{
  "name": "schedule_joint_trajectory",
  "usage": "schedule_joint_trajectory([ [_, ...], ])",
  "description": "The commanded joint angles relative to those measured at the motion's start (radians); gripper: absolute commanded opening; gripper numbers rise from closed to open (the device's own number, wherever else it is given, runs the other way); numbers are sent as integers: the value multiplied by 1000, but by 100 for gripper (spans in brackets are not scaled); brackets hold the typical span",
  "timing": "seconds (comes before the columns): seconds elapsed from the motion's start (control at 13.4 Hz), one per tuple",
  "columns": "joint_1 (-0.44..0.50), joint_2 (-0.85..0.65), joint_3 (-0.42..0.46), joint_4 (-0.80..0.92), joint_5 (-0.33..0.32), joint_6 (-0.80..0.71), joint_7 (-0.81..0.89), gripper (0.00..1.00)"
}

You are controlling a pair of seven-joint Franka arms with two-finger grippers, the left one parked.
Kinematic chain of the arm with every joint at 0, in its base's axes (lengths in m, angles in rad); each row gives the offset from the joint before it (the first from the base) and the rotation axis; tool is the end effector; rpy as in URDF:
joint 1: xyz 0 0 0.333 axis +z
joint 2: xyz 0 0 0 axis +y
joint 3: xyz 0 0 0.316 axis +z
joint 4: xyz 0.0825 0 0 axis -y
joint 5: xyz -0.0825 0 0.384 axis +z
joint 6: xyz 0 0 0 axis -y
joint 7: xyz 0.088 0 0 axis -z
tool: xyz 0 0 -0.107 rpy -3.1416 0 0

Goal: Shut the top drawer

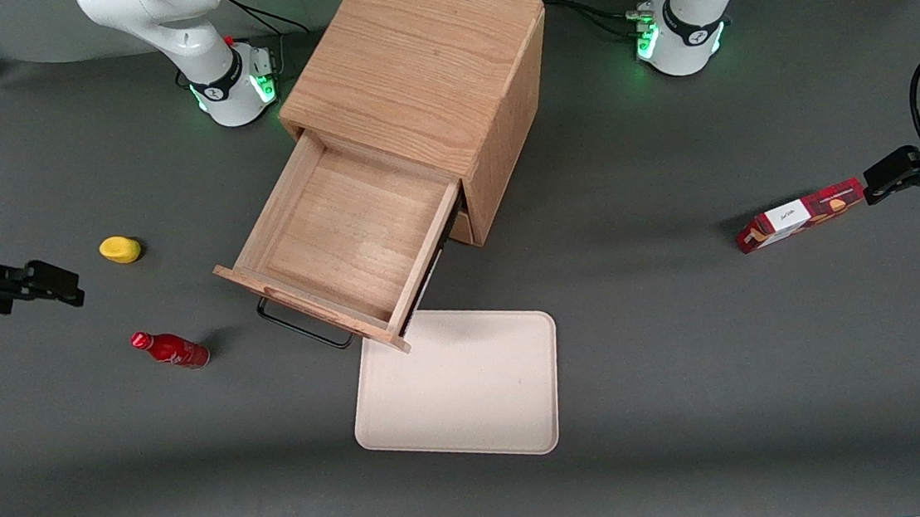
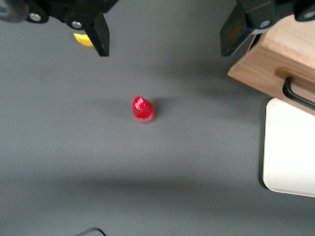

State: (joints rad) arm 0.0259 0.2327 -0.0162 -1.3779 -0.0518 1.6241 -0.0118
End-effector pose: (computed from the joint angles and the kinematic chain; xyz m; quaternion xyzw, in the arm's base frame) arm 0.6296 0.0020 0.5830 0.9995 0.0122 0.0067 0.0277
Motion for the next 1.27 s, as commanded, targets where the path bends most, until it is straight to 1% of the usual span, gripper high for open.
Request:
schedule_joint_trajectory([
  [0.0, 12, 144, 25, 175, -25, -27, -45, 100],
  [0.22, 28, 267, 42, 324, -19, -29, -56, 100],
  [0.45, 12, 365, 119, 417, -17, -29, -80, 100],
  [0.67, -7, 395, 203, 428, -7, -30, -167, 100],
  [0.75, -39, 411, 250, 428, 35, -39, -207, 100],
  [0.9, -63, 430, 310, 428, 84, -65, -323, 100],
  [1.05, -58, 450, 318, 428, 148, -93, -420, 100],
  [1.12, -54, 459, 320, 428, 162, -98, -437, 100],
  [1.2, -52, 473, 331, 428, 162, -98, -456, 100],
])
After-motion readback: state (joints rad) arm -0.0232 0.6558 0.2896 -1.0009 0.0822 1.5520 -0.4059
